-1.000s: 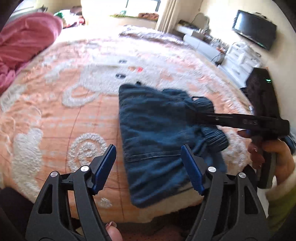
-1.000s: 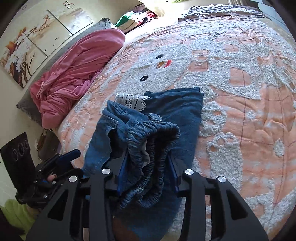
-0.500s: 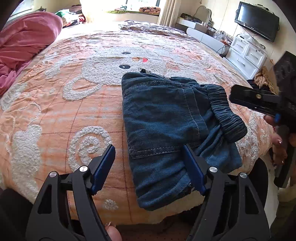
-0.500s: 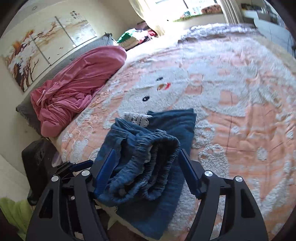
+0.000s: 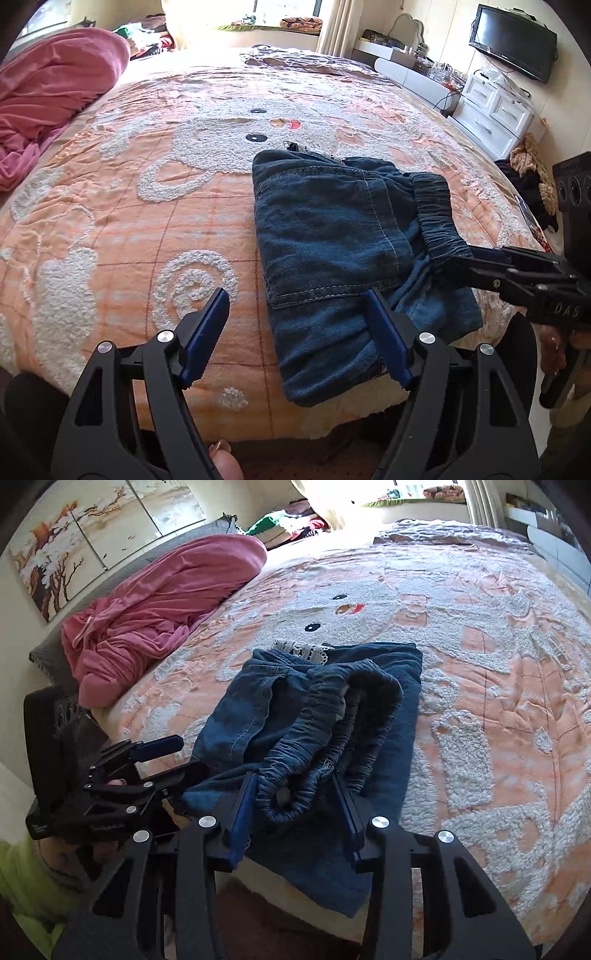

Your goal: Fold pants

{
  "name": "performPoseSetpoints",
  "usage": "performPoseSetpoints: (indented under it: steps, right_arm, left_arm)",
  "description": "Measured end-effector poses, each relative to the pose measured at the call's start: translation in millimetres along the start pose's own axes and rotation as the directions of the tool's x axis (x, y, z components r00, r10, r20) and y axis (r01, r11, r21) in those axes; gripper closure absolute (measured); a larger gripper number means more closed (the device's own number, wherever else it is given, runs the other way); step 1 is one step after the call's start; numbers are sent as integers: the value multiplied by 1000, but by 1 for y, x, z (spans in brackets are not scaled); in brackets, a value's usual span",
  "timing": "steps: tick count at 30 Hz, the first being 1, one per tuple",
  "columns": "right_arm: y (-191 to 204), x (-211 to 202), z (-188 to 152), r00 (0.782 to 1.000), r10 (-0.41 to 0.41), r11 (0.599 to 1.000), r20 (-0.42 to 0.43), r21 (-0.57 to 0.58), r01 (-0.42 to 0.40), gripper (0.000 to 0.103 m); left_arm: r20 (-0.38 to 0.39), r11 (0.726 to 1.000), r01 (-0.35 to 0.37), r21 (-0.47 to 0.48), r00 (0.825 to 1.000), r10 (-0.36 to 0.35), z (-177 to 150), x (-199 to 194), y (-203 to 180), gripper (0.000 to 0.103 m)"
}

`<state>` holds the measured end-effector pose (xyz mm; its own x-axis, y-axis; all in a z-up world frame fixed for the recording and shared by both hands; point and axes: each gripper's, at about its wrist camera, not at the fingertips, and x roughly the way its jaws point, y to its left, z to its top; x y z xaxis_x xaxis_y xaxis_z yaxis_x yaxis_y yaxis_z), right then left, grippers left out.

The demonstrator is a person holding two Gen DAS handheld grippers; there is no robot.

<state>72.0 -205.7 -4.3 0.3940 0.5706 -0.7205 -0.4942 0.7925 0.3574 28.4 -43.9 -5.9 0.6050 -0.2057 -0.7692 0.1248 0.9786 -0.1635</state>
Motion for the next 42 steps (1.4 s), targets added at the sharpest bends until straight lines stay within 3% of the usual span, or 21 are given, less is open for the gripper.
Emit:
performPoseSetpoints:
  steps: [5, 10, 20, 23, 28, 42]
  right_arm:
    - [-5, -1, -9, 1000, 5, 1000, 13, 27, -5, 64]
    - [-11, 6, -19, 1000, -2, 998, 12, 55, 1, 58]
    - [2, 13, -21, 996, -83, 997, 12, 4, 83, 52]
    - [2, 8, -21, 997, -78, 997, 21, 16, 78, 52]
    - [3, -8, -22, 996, -69, 997, 52, 31, 68, 41]
    - [4, -40, -35, 988, -107, 993, 113, 63, 100, 33]
  left_arm:
    - [-1, 1000, -13, -1, 1000, 13, -4, -1, 4, 33]
    - [-9, 1000, -7, -4, 1000, 7, -7, 1, 6, 31]
    - [-8, 1000, -12, -2, 1000, 12, -9, 3, 7, 29]
    - [-4, 1000, -15, 1, 1000, 15, -9, 0, 6, 29]
    - [1, 1000, -11, 0, 1000, 11, -9, -6, 8, 29]
    - [51, 996, 16, 84, 998, -21, -21, -39, -6, 29]
